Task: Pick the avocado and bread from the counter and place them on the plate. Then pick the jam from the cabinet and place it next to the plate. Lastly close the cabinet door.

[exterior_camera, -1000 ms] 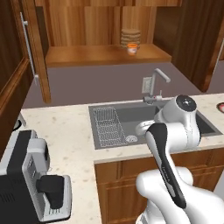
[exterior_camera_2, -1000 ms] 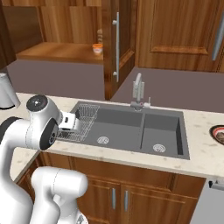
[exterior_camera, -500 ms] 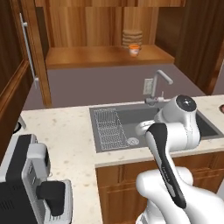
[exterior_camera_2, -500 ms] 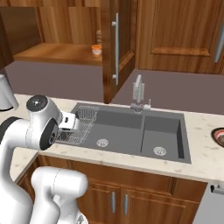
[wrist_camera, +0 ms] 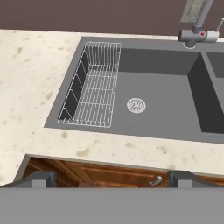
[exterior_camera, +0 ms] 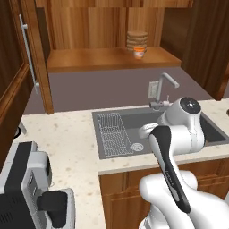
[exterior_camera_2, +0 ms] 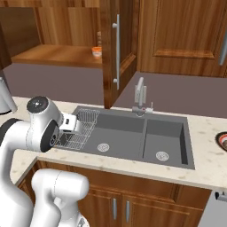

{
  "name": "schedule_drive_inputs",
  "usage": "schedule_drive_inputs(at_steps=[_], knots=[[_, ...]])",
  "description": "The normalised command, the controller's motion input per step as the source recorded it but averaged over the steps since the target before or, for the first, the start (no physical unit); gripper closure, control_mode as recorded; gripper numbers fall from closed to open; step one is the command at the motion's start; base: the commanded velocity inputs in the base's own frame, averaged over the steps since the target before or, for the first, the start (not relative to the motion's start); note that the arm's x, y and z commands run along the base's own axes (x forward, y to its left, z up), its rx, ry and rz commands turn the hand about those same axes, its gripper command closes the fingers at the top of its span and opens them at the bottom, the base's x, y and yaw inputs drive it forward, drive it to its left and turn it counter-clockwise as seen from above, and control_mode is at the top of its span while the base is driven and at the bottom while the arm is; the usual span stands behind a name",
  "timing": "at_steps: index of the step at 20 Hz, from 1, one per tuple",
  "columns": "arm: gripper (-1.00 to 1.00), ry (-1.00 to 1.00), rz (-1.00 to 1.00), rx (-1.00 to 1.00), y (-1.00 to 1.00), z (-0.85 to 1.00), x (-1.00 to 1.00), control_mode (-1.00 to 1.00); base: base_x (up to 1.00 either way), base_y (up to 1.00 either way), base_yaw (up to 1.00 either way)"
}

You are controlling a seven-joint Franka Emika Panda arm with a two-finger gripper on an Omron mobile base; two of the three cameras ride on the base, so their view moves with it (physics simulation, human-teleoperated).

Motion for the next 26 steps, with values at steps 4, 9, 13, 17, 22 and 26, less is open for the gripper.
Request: schedule_drive_inputs(at_steps=[4, 9, 13, 17, 22, 26], knots=[[-1.0, 0.0, 0.0, 0.0, 0.0, 0.0, 0.0, 1.0, 0.16, 0.19, 0.0], [-1.0, -0.01, 0.01, -0.02, 0.04, 0.01, -0.01, -1.0, 0.01, 0.06, 0.0], [-1.0, -0.12, 0.0, -0.07, 0.01, 0.32, -0.13, -1.0, 0.0, 0.0, 0.0], [-1.0, -0.18, 0.0, -0.12, 0.0, 0.64, -0.14, -1.0, 0.0, 0.0, 0.0], [-1.0, -0.16, 0.0, -0.07, 0.0, 0.56, -0.01, -1.0, 0.0, 0.0, 0.0], [-1.0, -0.11, 0.0, 0.0, 0.0, 0.45, 0.01, -1.0, 0.0, 0.0, 0.0]])
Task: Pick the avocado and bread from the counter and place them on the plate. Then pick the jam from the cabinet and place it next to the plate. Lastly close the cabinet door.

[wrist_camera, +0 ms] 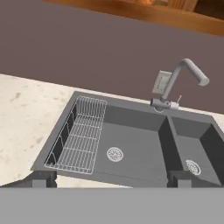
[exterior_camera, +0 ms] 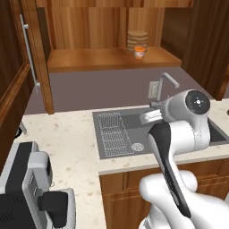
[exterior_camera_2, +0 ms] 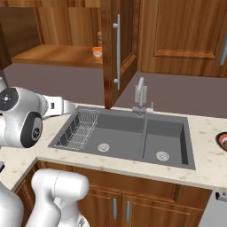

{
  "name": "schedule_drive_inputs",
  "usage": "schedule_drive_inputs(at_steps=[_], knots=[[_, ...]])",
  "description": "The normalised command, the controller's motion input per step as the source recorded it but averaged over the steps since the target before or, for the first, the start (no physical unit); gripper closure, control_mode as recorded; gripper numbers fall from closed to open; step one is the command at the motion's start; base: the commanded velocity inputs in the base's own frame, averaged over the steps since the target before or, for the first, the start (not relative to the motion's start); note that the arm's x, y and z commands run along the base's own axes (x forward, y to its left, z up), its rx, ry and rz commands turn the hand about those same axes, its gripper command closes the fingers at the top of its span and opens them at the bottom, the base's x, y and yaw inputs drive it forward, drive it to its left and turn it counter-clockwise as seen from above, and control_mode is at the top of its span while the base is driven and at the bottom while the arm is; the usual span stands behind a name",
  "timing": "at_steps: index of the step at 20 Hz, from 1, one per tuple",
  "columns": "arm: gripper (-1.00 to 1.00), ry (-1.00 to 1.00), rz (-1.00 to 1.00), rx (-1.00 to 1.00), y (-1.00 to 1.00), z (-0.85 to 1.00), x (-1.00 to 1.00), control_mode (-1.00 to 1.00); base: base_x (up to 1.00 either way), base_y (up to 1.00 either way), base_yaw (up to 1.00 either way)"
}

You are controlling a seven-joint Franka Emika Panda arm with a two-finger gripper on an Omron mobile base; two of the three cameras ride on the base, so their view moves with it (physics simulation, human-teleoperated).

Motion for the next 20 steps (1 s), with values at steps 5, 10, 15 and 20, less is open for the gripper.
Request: schedule_drive_inputs(at_steps=[5, 10, 15, 20], knots=[[-1.0, -0.04, 0.0, 0.05, 0.0, 0.28, 0.16, -1.0, 0.0, 0.0, 0.0], [-1.0, -0.01, 0.0, 0.02, 0.0, 0.27, 0.1, -1.0, 0.0, 0.0, 0.0], [-1.0, 0.0, -0.02, -0.04, 0.0, 0.38, 0.01, -1.0, 0.0, 0.0, 0.0], [-1.0, -0.01, -0.01, -0.03, 0.0, 0.43, 0.04, -1.0, 0.0, 0.0, 0.0]])
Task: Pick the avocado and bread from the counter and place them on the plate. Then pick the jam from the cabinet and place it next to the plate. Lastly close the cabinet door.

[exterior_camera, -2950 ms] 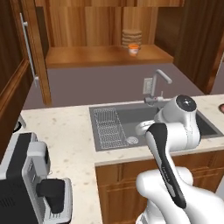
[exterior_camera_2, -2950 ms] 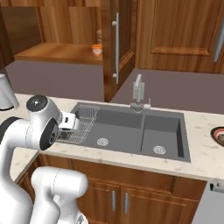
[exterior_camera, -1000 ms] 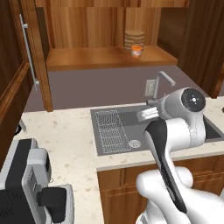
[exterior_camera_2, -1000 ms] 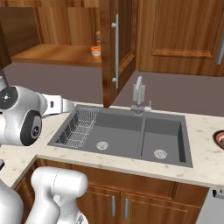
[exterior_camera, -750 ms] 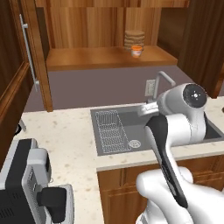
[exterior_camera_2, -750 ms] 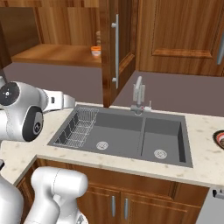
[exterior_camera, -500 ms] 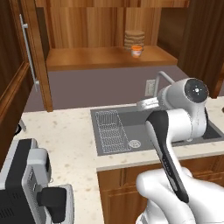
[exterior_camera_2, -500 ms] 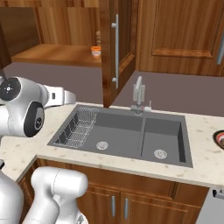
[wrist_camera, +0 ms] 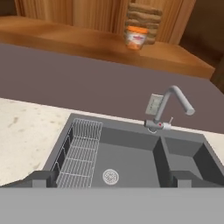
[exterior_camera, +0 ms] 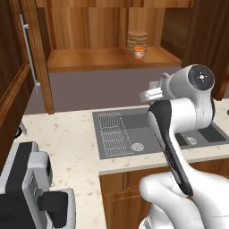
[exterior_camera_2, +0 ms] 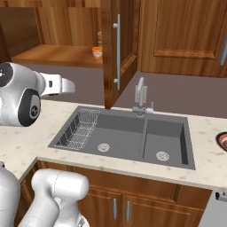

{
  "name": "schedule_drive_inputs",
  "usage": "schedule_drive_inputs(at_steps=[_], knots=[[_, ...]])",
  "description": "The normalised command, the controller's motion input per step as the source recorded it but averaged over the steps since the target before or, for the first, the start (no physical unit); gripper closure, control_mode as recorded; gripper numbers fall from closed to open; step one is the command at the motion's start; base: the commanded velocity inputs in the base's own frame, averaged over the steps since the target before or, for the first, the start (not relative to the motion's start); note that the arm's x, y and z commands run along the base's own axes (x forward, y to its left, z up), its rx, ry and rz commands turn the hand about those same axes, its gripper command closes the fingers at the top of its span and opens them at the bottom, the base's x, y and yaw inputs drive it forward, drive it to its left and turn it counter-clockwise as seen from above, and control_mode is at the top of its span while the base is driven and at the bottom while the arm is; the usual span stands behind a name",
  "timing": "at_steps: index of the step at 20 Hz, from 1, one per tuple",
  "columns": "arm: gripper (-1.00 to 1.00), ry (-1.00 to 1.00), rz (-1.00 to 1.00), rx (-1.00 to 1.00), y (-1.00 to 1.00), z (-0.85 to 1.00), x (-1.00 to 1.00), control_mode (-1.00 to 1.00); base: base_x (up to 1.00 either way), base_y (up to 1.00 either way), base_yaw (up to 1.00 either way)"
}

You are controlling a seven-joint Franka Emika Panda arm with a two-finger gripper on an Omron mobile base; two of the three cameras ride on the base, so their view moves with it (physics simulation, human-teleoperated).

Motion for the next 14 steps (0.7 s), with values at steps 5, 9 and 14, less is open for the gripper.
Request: schedule_drive_inputs(at_steps=[5, 9, 14], knots=[[-1.0, -0.01, 0.0, 0.0, 0.0, 0.35, 0.22, -1.0, 0.0, 0.0, 0.0], [-1.0, 0.0, 0.0, 0.0, -0.01, 0.35, 0.27, -1.0, 0.0, 0.0, 0.0], [-1.0, 0.0, 0.0, 0.0, 0.0, 0.25, 0.23, -1.0, 0.0, 0.0, 0.0]])
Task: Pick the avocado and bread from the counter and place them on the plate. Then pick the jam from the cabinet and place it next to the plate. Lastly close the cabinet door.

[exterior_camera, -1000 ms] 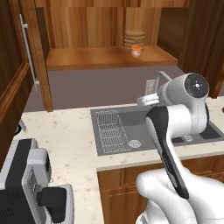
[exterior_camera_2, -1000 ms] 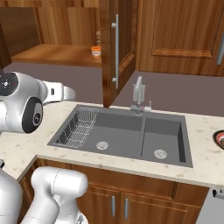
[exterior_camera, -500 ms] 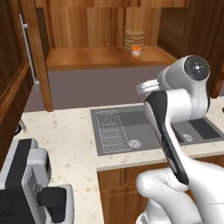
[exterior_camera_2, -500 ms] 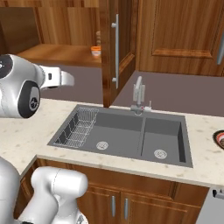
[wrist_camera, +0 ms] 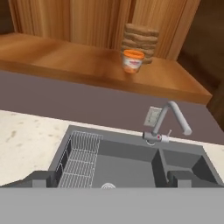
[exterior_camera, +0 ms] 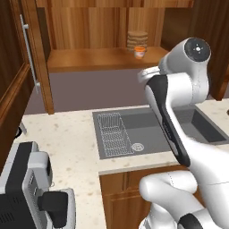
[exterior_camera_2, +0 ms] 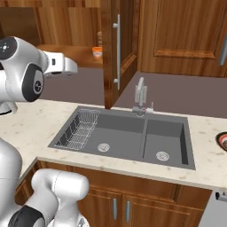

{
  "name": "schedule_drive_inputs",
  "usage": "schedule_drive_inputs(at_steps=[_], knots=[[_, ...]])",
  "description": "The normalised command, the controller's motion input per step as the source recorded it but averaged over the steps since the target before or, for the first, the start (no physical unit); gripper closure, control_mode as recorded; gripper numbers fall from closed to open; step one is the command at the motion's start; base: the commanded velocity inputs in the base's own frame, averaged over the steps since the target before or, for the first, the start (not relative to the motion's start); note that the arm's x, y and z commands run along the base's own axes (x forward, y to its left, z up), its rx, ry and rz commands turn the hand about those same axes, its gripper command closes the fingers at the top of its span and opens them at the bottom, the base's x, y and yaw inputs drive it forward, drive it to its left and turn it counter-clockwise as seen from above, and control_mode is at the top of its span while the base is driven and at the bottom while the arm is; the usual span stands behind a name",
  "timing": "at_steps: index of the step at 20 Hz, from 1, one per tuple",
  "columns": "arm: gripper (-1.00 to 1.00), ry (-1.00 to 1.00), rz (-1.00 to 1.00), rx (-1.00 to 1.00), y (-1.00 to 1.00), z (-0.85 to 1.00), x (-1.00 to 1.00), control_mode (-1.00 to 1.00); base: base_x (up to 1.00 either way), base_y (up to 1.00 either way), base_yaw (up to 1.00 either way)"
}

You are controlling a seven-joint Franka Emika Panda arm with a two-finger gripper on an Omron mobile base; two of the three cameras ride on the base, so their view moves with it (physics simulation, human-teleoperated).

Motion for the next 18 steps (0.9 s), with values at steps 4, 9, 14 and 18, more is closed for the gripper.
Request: schedule_drive_inputs(at_steps=[4, 9, 14, 18], knots=[[-1.0, 0.0, 0.0, 0.0, 0.0, 0.22, 0.15, -1.0, 0.0, 0.0, 0.0], [-1.0, -0.03, 0.0, 0.0, -0.02, 0.2, 0.06, -1.0, 0.0, 0.0, 0.0], [-1.0, -0.05, 0.0, 0.0, -0.04, 0.07, 0.09, -1.0, 0.0, 0.0, 0.0], [-1.0, -0.04, 0.0, 0.0, -0.12, 0.0, 0.16, -1.0, 0.0, 0.0, 0.0]])
